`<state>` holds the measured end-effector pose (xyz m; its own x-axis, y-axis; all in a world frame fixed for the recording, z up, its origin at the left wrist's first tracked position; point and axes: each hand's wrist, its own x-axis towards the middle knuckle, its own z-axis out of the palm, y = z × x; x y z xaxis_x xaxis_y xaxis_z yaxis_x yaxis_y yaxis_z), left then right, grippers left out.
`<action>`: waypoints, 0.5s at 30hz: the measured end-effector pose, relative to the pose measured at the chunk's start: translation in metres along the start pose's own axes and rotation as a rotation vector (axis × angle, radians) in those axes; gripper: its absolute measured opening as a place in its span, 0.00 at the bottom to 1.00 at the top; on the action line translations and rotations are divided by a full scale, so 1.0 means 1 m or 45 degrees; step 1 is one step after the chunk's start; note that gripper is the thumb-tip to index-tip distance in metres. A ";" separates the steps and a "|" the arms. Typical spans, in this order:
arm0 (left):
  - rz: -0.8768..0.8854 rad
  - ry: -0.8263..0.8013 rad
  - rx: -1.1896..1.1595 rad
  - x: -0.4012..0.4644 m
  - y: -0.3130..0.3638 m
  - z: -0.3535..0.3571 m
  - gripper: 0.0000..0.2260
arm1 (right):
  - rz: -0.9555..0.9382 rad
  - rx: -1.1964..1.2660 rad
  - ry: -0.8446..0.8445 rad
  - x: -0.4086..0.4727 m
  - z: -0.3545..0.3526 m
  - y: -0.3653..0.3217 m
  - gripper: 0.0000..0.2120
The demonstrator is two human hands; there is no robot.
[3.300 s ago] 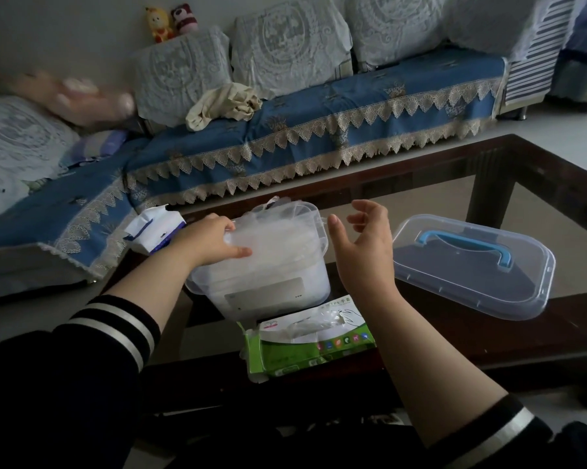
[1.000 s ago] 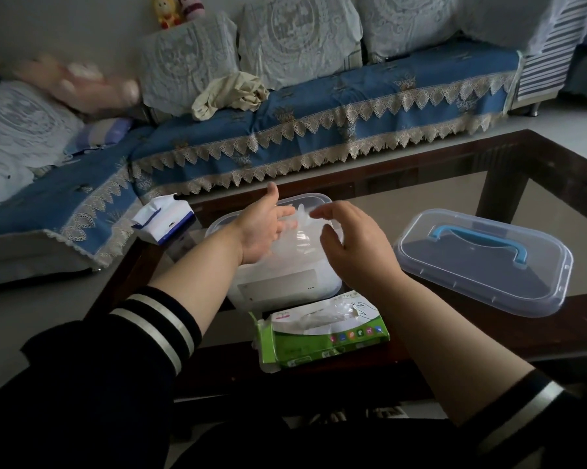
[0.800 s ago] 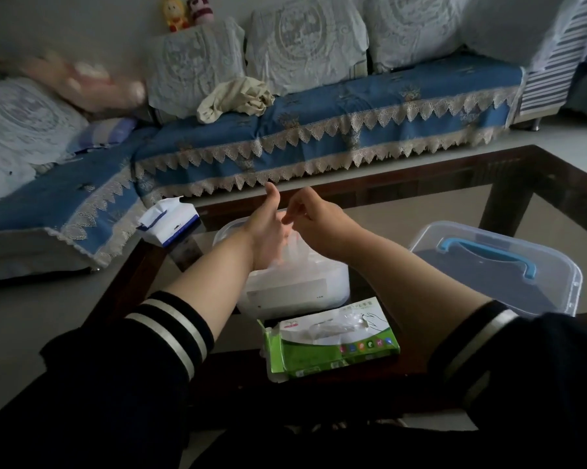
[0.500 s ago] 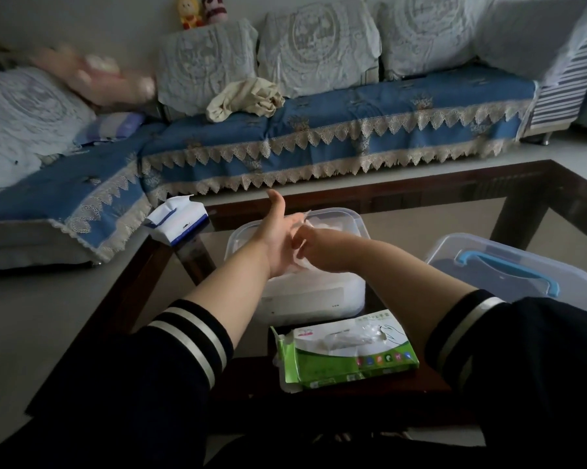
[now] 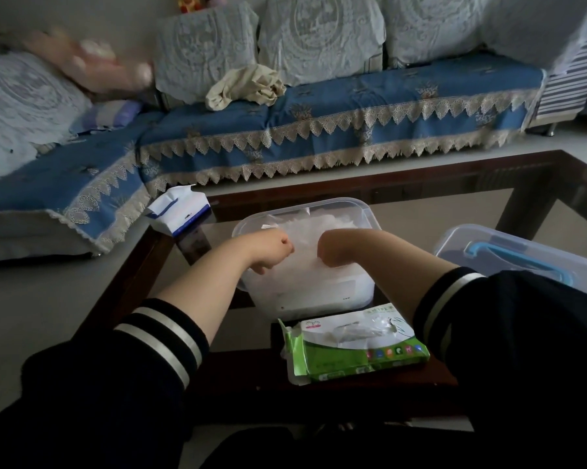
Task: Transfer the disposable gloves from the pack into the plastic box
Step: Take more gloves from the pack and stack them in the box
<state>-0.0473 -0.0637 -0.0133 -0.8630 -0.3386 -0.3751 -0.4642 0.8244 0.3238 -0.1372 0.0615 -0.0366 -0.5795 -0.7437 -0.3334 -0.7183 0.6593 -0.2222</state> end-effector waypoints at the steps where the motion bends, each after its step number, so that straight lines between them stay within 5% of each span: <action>1: 0.003 0.053 0.026 0.001 0.000 0.000 0.15 | 0.000 0.033 0.074 0.000 -0.003 0.001 0.18; 6: -0.008 0.257 -0.051 -0.006 -0.001 -0.001 0.13 | 0.036 0.312 0.520 -0.025 -0.016 0.017 0.12; 11: 0.229 0.901 -0.128 -0.049 0.018 0.016 0.10 | 0.061 0.668 1.076 -0.082 0.001 0.023 0.07; 13: 0.384 1.018 -0.288 -0.071 0.030 0.032 0.08 | 0.082 0.737 1.053 -0.101 0.014 0.023 0.09; 15: 0.445 0.892 -0.403 -0.086 0.039 0.050 0.07 | 0.046 0.760 0.803 -0.115 0.028 0.019 0.13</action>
<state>0.0189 0.0201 -0.0115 -0.8432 -0.3766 0.3837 -0.0912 0.8035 0.5883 -0.0734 0.1624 -0.0278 -0.8302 -0.5272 0.1813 -0.4756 0.5000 -0.7238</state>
